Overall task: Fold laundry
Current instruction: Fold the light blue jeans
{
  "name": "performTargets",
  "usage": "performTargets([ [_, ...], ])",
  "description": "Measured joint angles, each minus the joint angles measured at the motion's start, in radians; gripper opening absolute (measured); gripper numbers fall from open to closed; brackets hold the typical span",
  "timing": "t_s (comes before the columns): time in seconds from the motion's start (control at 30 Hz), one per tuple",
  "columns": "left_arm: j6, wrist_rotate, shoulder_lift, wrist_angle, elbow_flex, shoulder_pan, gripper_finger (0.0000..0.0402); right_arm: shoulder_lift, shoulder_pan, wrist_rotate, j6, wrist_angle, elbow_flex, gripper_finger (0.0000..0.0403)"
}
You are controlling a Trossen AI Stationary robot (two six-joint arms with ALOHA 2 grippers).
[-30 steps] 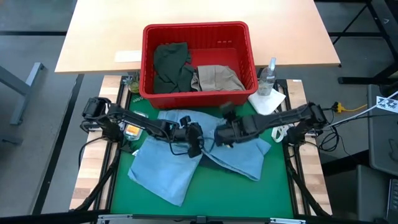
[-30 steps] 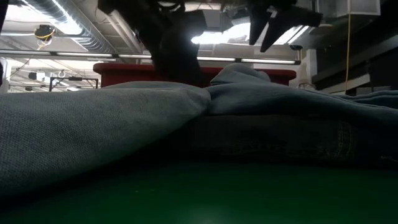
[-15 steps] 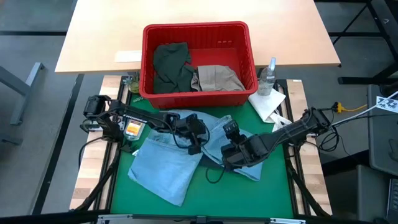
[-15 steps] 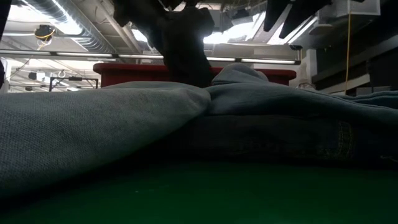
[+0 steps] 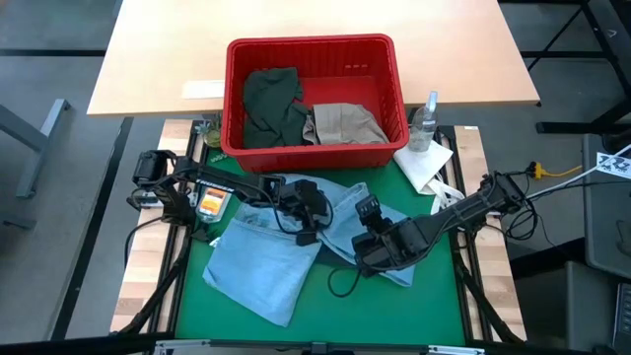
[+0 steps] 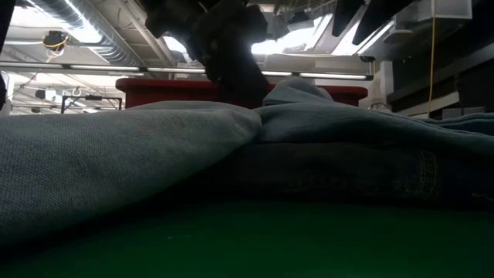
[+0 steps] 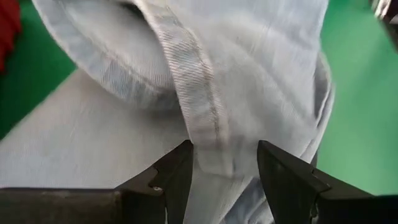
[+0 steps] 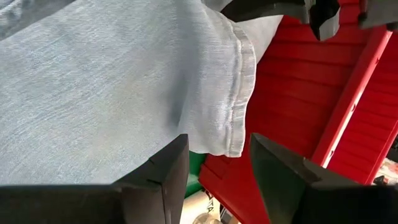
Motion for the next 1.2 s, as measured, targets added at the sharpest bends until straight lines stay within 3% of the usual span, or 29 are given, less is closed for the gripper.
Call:
performTargets([
  [0.17,-0.001,0.005,0.000,0.072,0.000,-0.007,0.0172,0.000,0.001,-0.009,0.004,-0.001,0.000,0.0170],
  [0.4,0.000,0.006,0.000,0.064,0.000,-0.024,0.0163,0.000,0.001,-0.170,0.015,-0.010,0.000,0.0170],
  [0.6,-0.003,0.006,0.000,0.057,0.000,-0.030,0.0078,0.000,0.001,-0.183,0.068,-0.009,0.000,0.0170],
  [0.73,-0.091,0.014,-0.008,0.034,0.000,-0.020,0.0013,0.001,0.001,-0.183,0.142,-0.005,-0.004,0.0170],
  [0.87,-0.231,0.080,-0.037,-0.028,0.000,-0.002,0.0014,0.003,0.001,-0.172,0.203,0.004,-0.077,0.0170],
  [1.07,-0.315,0.120,-0.049,-0.130,0.000,-0.007,0.0011,0.004,-0.001,-0.161,0.272,0.100,-0.263,0.0170],
  [1.2,-0.316,0.093,-0.049,-0.153,0.000,-0.026,0.0015,0.004,-0.001,-0.252,0.321,0.196,-0.381,0.0170],
])
